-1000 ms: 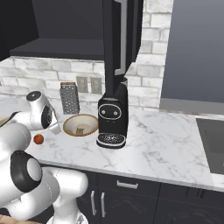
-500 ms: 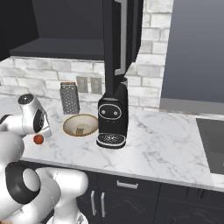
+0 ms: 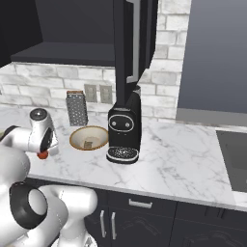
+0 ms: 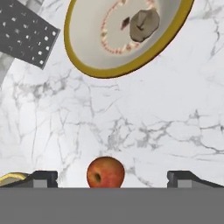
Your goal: Pick both bowls and place them on the counter. Then place the garlic in one bowl and place the apple in the other bowl.
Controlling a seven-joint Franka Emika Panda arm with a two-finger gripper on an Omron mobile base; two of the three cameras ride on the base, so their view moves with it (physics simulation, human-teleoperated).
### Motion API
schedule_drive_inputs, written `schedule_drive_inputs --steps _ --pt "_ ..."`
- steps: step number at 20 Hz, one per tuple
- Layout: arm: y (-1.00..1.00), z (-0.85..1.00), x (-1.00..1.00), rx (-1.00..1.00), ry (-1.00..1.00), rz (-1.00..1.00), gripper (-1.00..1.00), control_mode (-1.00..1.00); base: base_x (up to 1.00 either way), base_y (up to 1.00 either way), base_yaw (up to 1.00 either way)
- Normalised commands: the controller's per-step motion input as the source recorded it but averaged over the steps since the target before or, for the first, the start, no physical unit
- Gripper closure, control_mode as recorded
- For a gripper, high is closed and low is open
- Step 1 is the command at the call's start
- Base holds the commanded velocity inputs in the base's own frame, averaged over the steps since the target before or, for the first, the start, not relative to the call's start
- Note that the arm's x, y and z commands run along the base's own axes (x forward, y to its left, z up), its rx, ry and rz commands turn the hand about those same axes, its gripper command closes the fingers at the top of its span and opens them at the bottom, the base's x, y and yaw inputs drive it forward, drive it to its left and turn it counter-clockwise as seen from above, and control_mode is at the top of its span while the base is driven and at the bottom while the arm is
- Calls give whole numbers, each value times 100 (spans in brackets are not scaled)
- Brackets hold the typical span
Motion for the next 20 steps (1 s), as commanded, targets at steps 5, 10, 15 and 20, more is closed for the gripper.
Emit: schedule_drive_inputs --steps 5,10,15,20 --pt "1 -6 0 12 1 4 -100 -100 0 0 0" --pt "11 -10 0 10 3 3 -100 -100 0 0 0" --pt "28 -19 0 3 6 2 -100 -100 0 0 0" --pt "22 -18 0 1 6 1 -100 -100 0 0 0"
